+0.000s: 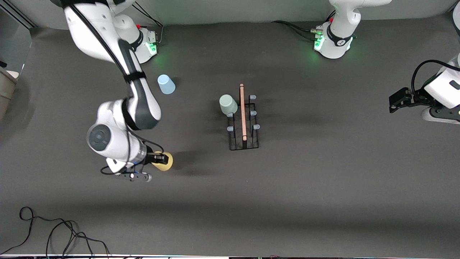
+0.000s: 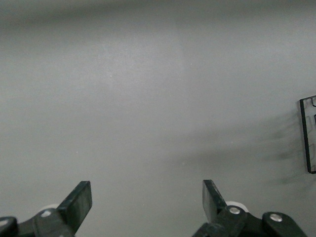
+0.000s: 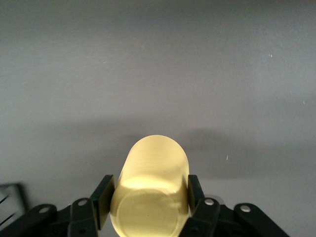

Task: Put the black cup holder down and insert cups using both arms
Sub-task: 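Carry the yellow cup to the holder and lower it onto a peg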

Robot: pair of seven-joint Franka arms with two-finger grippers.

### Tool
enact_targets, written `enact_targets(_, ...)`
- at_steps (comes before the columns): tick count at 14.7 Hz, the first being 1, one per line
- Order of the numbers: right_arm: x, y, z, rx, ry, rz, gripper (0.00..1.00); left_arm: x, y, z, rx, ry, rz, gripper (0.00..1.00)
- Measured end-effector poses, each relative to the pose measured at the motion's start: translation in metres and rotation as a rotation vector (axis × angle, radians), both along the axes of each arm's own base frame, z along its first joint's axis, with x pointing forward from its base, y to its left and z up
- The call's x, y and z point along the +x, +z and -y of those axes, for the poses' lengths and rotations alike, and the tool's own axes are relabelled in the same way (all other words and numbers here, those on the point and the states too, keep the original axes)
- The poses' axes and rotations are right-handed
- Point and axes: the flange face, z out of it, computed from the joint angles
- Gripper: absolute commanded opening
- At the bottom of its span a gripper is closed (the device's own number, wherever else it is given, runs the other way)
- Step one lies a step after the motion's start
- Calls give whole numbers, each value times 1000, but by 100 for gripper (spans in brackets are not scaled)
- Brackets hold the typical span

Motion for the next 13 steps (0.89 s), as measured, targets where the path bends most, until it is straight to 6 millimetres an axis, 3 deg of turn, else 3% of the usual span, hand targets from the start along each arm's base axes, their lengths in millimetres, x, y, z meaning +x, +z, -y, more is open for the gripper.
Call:
enact_targets(3,-14,57,-17,46,-51,-46,0,0,0,0,0,0,0,100)
enact_targets(5,-25,81,-58,56,-94,-57,0,0,0,0,0,0,0,100)
enact_targets(10,-74,93,-183,46,-193,-63,0,0,0,1,0,0,0,100)
enact_targets(13,-86,86,-223,42,-244,-46,0,0,0,1,0,0,1,100)
